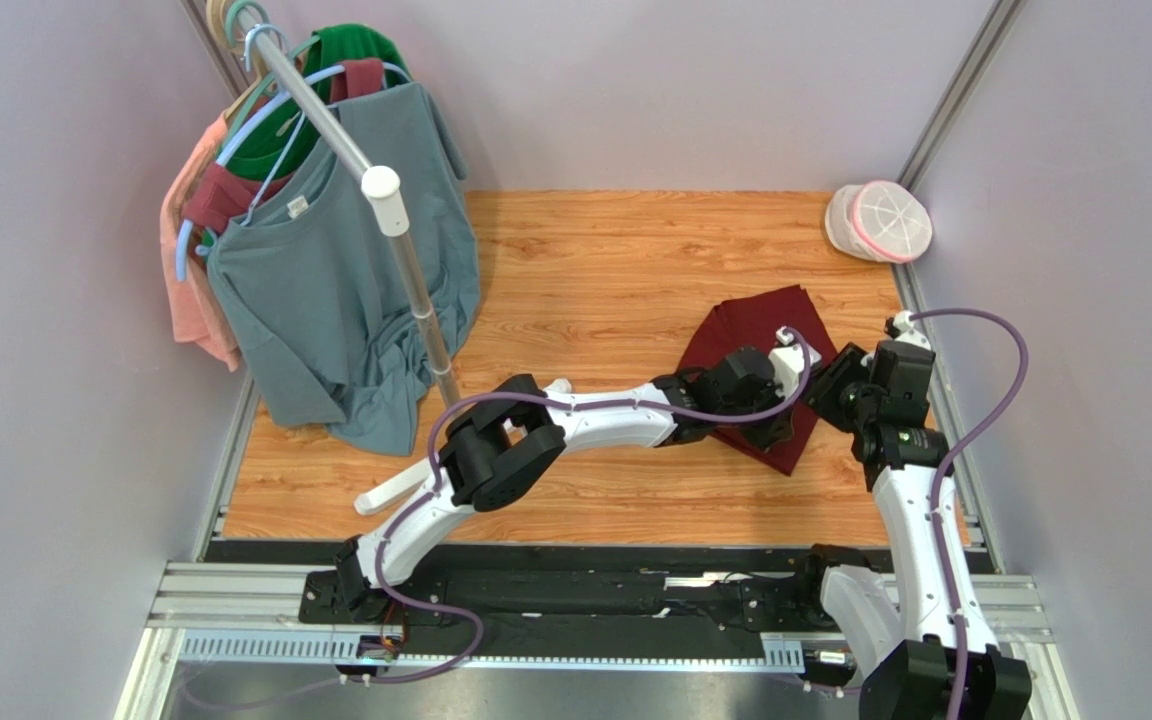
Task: Fold the napkin, place the utensils inside, and roll it up
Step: Fold the napkin, then roll the napkin with the utensil
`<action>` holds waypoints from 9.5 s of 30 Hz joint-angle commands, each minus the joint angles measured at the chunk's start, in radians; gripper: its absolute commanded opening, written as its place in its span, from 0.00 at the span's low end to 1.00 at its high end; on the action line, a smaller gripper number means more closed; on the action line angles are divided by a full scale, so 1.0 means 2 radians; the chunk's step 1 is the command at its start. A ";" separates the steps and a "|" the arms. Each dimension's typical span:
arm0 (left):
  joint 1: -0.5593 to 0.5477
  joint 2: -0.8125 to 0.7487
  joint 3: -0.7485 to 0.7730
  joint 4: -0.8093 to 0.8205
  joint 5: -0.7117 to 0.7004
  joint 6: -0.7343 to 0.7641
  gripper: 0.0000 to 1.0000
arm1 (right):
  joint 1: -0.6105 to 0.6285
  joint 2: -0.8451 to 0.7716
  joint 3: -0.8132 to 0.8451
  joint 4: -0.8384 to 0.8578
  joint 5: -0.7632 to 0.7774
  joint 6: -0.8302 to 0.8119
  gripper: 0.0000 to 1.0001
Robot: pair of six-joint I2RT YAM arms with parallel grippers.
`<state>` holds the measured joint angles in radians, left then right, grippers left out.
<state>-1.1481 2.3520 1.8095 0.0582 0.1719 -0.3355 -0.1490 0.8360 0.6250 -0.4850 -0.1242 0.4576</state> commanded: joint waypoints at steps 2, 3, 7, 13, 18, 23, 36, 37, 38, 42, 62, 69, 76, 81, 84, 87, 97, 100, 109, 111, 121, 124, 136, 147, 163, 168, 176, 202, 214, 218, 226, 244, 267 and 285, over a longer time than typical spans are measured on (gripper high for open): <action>-0.017 0.004 0.014 0.034 0.024 -0.019 0.37 | -0.012 -0.012 0.020 -0.008 0.001 -0.008 0.38; -0.017 0.001 0.012 0.036 0.025 -0.020 0.42 | -0.018 -0.017 0.023 -0.011 0.001 -0.012 0.39; -0.016 -0.016 -0.008 0.048 0.028 -0.018 0.60 | -0.029 -0.027 0.035 -0.026 0.001 -0.016 0.40; -0.017 -0.071 -0.064 0.064 0.007 -0.020 0.85 | -0.034 -0.034 0.041 -0.030 -0.004 -0.025 0.40; 0.003 -0.150 -0.140 0.041 -0.047 -0.021 0.87 | -0.039 -0.045 0.049 -0.029 -0.001 -0.032 0.41; 0.049 -0.245 -0.246 0.041 -0.046 -0.032 0.87 | -0.039 -0.038 0.040 -0.014 -0.036 -0.036 0.45; 0.135 -0.180 -0.159 -0.071 -0.068 -0.065 0.79 | -0.013 0.068 -0.019 0.003 0.032 0.035 0.47; 0.137 -0.166 -0.155 -0.071 -0.068 -0.068 0.78 | -0.013 0.080 -0.020 -0.001 0.038 0.040 0.48; 0.139 -0.159 -0.146 -0.070 -0.067 -0.073 0.77 | -0.013 0.104 -0.020 0.001 0.044 0.040 0.49; 0.143 -0.136 -0.135 -0.060 -0.051 -0.085 0.75 | -0.014 0.138 -0.029 0.016 0.048 0.046 0.50; 0.187 -0.152 -0.158 -0.060 -0.031 -0.075 0.72 | -0.012 0.189 -0.088 0.059 -0.005 0.082 0.50; 0.193 -0.208 -0.181 -0.111 -0.054 -0.042 0.72 | 0.011 0.147 -0.108 0.042 -0.011 0.103 0.50; 0.203 -0.276 -0.215 -0.136 -0.069 -0.037 0.72 | 0.100 0.121 -0.118 0.036 0.008 0.152 0.50; 0.203 -0.316 -0.216 -0.191 -0.071 -0.037 0.72 | 0.154 0.109 -0.106 0.006 0.031 0.175 0.50; 0.207 -0.351 -0.210 -0.247 -0.071 -0.037 0.73 | 0.154 0.046 -0.071 -0.064 0.084 0.158 0.51; 0.221 -0.387 -0.204 -0.300 -0.040 -0.026 0.77 | 0.155 -0.021 -0.033 -0.103 0.119 0.116 0.51; 0.286 -0.419 -0.202 -0.334 0.027 0.014 0.84 | 0.289 0.110 0.075 -0.008 0.092 -0.065 0.53; 0.293 -0.420 -0.211 -0.323 0.038 0.016 0.84 | 0.355 0.172 0.105 -0.004 0.148 -0.125 0.55; 0.296 -0.421 -0.234 -0.301 0.064 0.012 0.84 | 0.418 0.269 0.124 0.009 0.208 -0.180 0.59; 0.296 -0.420 -0.236 -0.298 0.071 0.007 0.84 | 0.422 0.281 0.123 0.013 0.216 -0.188 0.59; 0.296 -0.418 -0.241 -0.294 0.077 0.003 0.83 | 0.442 0.331 0.118 0.040 0.248 -0.211 0.57; 0.296 -0.417 -0.243 -0.294 0.077 0.003 0.83 | 0.446 0.342 0.119 0.043 0.255 -0.213 0.54; 0.297 -0.414 -0.243 -0.292 0.086 -0.003 0.83 | 0.473 0.371 0.123 0.032 0.296 -0.211 0.46; 0.297 -0.416 -0.246 -0.291 0.092 -0.004 0.82 | 0.479 0.405 0.135 0.015 0.336 -0.210 0.38; 0.297 -0.429 -0.253 -0.288 0.085 -0.003 0.82 | 0.471 0.409 0.160 -0.017 0.226 -0.223 0.00; 0.297 -0.434 -0.257 -0.289 0.077 0.000 0.82 | 0.439 0.375 0.163 -0.014 0.118 -0.217 0.00; 0.297 -0.438 -0.267 -0.288 0.053 -0.011 0.83 | 0.384 0.339 0.139 0.030 -0.041 -0.198 0.00; 0.255 -0.231 -0.195 -0.197 0.056 -0.111 0.87 | 0.265 0.377 0.084 0.142 -0.224 -0.128 0.00; 0.240 -0.156 -0.124 -0.248 0.024 -0.084 0.83 | 0.248 0.374 0.081 0.151 -0.242 -0.124 0.00; 0.240 -0.145 -0.126 -0.248 0.028 -0.086 0.73 | 0.246 0.376 0.080 0.154 -0.243 -0.124 0.00; 0.240 -0.134 -0.136 -0.228 0.044 -0.097 0.51 | 0.243 0.376 0.077 0.157 -0.243 -0.124 0.00; 0.240 -0.115 -0.125 -0.235 0.072 -0.102 0.00 | 0.244 0.380 0.079 0.160 -0.232 -0.128 0.00; 0.255 -0.088 -0.072 -0.304 0.094 -0.088 0.00 | 0.441 0.293 0.096 0.134 0.143 -0.178 0.58; 0.261 -0.091 -0.070 -0.309 0.101 -0.085 0.00 | 0.545 0.399 0.107 0.141 0.340 -0.173 0.52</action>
<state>-0.6510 2.1620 1.6314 -0.5373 0.3534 -0.5190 0.9314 1.6096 0.8143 -0.2176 0.4068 0.0811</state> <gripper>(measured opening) 0.017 0.545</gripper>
